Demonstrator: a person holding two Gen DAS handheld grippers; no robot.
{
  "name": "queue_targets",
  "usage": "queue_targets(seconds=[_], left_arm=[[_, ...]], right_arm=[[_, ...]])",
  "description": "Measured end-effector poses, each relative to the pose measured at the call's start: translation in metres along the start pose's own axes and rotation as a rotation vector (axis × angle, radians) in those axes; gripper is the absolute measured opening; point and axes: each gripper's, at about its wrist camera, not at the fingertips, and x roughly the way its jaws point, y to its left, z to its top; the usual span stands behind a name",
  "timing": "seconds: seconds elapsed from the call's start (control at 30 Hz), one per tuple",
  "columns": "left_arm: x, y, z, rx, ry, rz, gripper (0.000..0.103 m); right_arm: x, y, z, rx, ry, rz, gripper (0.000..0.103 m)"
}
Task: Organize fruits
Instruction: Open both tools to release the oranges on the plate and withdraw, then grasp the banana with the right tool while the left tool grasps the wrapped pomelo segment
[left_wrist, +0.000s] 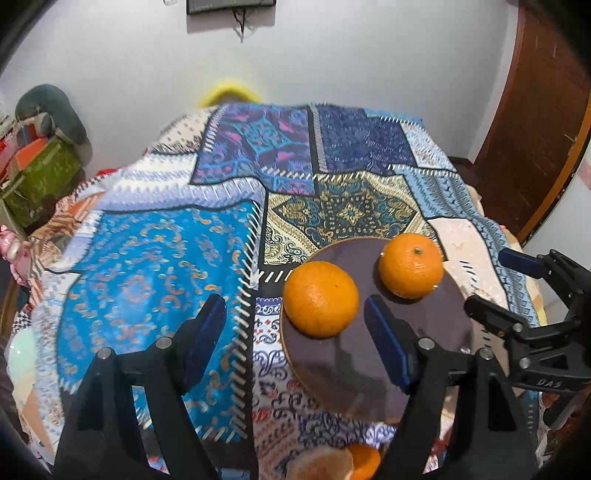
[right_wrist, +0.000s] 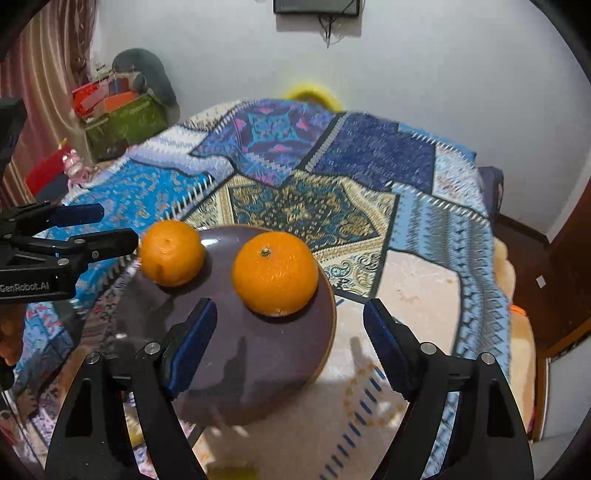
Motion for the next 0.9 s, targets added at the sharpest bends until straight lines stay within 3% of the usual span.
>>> queue_targets(seconds=[0.43,0.9], left_arm=[[-0.077,0.0,-0.033,0.031,-0.08,0.022,0.081],[-0.078,0.01,-0.099,0.035,0.023,0.021,0.081]], right_arm=[[-0.086,0.018,-0.023,0.013,-0.123,-0.018,0.079],[-0.101,0.015,-0.077,0.096,-0.061,-0.025,0.079]])
